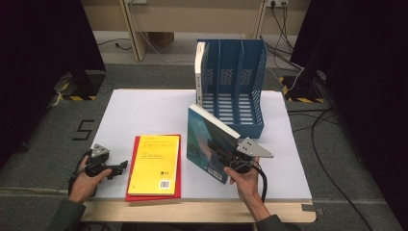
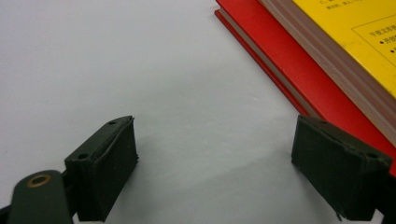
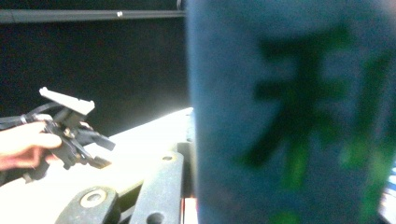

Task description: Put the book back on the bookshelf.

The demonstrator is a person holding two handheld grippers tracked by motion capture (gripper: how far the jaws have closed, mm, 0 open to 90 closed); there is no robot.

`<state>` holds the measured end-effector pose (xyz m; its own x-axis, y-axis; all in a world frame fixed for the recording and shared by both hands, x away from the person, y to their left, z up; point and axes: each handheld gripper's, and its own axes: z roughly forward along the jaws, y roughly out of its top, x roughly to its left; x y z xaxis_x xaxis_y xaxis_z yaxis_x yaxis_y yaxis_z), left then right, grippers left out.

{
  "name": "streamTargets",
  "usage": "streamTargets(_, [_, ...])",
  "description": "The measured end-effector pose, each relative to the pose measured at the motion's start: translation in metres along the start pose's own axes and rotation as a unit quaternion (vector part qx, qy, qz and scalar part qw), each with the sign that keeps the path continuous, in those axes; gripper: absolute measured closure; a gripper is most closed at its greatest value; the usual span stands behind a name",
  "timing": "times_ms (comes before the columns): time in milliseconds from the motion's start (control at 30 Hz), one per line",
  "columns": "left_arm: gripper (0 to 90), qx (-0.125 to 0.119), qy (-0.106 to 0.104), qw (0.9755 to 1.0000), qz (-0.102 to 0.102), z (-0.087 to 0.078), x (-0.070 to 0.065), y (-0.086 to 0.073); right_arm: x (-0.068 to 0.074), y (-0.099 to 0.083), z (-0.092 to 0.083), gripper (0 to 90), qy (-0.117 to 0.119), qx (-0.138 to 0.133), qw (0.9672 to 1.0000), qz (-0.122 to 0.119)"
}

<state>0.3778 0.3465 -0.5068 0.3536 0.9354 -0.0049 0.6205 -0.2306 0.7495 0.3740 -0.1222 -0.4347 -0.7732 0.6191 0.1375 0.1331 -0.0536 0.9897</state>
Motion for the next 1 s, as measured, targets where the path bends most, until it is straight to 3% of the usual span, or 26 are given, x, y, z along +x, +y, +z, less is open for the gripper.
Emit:
streamTargets(300, [13.5, -0.004, 0.005, 1.0000, 0.006, -0.001, -0.002, -0.001, -0.004, 0.012, -0.001, 74.4, -0.018, 0.009, 0.9998, 0.005])
streamTargets(767, [13.3, -0.002, 0.001, 1.0000, 0.002, 0.000, -0.001, -0.001, -0.012, 0.039, -0.023, 74.5, -0.049, -0.012, 0.9987, 0.002])
streamTargets(1000, [13.2, -0.003, 0.001, 1.0000, 0.000, 0.000, -0.001, -0.001, -0.017, 0.064, -0.037, 74.5, -0.070, -0.033, 0.9970, -0.008])
